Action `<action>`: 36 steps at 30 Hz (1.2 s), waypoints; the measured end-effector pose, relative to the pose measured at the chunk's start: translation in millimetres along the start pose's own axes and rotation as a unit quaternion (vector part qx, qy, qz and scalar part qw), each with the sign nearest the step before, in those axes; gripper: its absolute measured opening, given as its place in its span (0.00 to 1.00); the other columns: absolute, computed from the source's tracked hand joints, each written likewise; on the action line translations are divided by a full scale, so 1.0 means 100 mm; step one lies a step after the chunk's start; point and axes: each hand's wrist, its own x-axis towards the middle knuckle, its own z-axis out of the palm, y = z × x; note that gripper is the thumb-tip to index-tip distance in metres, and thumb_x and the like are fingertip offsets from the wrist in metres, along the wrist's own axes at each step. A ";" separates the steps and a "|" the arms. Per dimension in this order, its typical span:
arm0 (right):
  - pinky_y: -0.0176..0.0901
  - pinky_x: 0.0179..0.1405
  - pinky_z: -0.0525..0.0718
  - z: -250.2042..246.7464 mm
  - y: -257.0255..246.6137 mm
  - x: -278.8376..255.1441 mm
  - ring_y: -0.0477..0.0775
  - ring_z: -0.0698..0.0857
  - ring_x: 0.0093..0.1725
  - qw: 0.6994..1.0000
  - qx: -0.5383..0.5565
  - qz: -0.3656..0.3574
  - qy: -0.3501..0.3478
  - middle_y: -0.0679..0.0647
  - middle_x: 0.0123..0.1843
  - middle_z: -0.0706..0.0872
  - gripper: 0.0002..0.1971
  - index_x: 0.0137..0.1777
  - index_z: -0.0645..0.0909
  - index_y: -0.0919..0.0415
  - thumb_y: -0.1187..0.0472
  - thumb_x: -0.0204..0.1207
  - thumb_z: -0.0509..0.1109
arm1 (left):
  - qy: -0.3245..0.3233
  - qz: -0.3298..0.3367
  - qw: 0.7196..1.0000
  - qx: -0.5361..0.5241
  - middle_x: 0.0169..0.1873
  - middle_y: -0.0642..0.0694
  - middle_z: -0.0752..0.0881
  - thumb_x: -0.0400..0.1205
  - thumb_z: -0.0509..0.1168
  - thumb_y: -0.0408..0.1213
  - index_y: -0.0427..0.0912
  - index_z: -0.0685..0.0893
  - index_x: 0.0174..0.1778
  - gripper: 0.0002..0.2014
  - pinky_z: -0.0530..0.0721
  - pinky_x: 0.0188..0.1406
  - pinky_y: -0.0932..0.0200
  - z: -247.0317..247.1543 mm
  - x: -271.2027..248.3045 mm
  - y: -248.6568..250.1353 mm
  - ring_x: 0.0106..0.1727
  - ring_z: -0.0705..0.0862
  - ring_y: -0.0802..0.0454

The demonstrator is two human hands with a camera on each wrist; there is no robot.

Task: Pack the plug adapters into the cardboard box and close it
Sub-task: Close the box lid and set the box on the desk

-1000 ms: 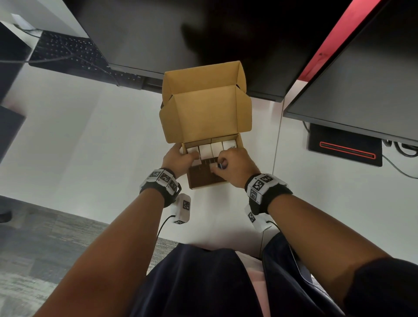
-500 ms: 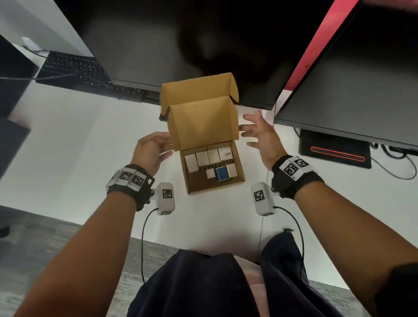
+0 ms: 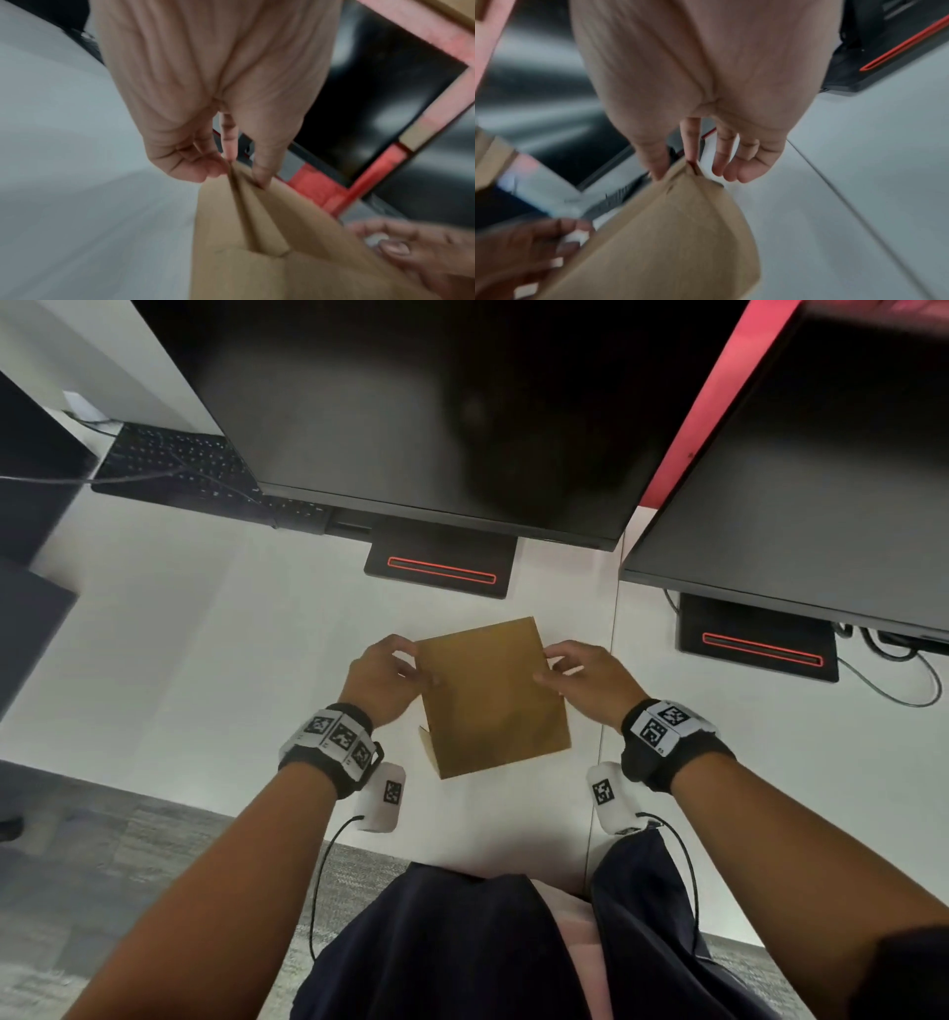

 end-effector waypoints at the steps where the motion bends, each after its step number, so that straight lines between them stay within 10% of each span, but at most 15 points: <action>1: 0.42 0.51 0.80 0.04 0.06 -0.01 0.53 0.86 0.55 0.999 -0.035 -0.002 -0.002 0.50 0.59 0.85 0.21 0.68 0.78 0.41 0.44 0.76 0.74 | 0.008 0.008 1.000 0.016 0.44 0.49 0.89 0.78 0.80 0.43 0.50 0.82 0.60 0.17 0.82 0.42 0.58 0.04 -0.02 0.00 0.48 0.88 0.46; 5: 0.47 0.55 0.82 0.16 0.27 -0.06 0.56 0.86 0.53 0.999 -0.035 0.027 0.020 0.52 0.55 0.86 0.25 0.74 0.71 0.47 0.43 0.79 0.71 | 0.041 -0.014 0.999 0.012 0.45 0.46 0.86 0.81 0.76 0.48 0.49 0.75 0.66 0.22 0.82 0.45 0.56 0.17 -0.08 -0.03 0.48 0.86 0.43; 8: 0.59 0.56 0.89 0.20 0.40 -0.06 0.56 0.90 0.48 0.998 -0.020 0.059 0.014 0.52 0.50 0.90 0.23 0.61 0.82 0.53 0.36 0.78 0.69 | 0.043 -0.069 0.996 0.040 0.45 0.42 0.91 0.81 0.71 0.62 0.45 0.79 0.58 0.24 0.90 0.53 0.47 0.22 -0.10 -0.04 0.48 0.91 0.40; 13: 0.52 0.47 0.93 0.19 0.43 -0.15 0.54 0.93 0.43 0.995 0.045 0.094 -0.003 0.56 0.42 0.93 0.24 0.47 0.88 0.59 0.36 0.75 0.72 | -0.063 -0.171 0.983 -0.017 0.44 0.38 0.94 0.84 0.61 0.68 0.38 0.87 0.51 0.32 0.96 0.41 0.47 0.29 -0.19 0.02 0.42 0.96 0.40; 18: 0.50 0.51 0.93 0.16 0.62 -0.20 0.56 0.94 0.48 0.985 0.136 0.101 -0.031 0.58 0.49 0.93 0.18 0.52 0.89 0.59 0.46 0.72 0.81 | -0.146 -0.174 0.969 -0.094 0.54 0.32 0.93 0.79 0.79 0.51 0.32 0.85 0.59 0.25 0.95 0.54 0.44 0.24 -0.18 -0.08 0.47 0.95 0.41; 21: 0.54 0.56 0.92 0.18 0.66 -0.22 0.59 0.93 0.51 0.979 0.176 0.097 -0.035 0.60 0.50 0.94 0.14 0.50 0.90 0.62 0.52 0.72 0.82 | -0.168 -0.163 0.965 -0.118 0.51 0.32 0.92 0.80 0.80 0.39 0.29 0.82 0.65 0.24 0.95 0.40 0.55 0.21 -0.20 -0.07 0.40 0.94 0.45; 29: 0.54 0.61 0.89 0.19 0.70 -0.20 0.57 0.93 0.54 0.974 0.213 0.076 -0.017 0.59 0.50 0.94 0.12 0.49 0.92 0.65 0.56 0.72 0.83 | -0.177 -0.146 0.965 -0.126 0.56 0.29 0.93 0.79 0.81 0.39 0.31 0.82 0.66 0.25 0.96 0.47 0.51 0.22 -0.17 -0.15 0.52 0.95 0.38; 36: 0.53 0.61 0.90 0.19 0.69 -0.21 0.58 0.93 0.54 0.970 0.230 0.081 -0.025 0.59 0.50 0.94 0.10 0.49 0.92 0.64 0.58 0.73 0.82 | -0.207 -0.142 0.957 -0.145 0.54 0.38 0.94 0.81 0.79 0.37 0.41 0.80 0.69 0.23 0.93 0.40 0.56 0.22 -0.15 -0.13 0.42 0.96 0.48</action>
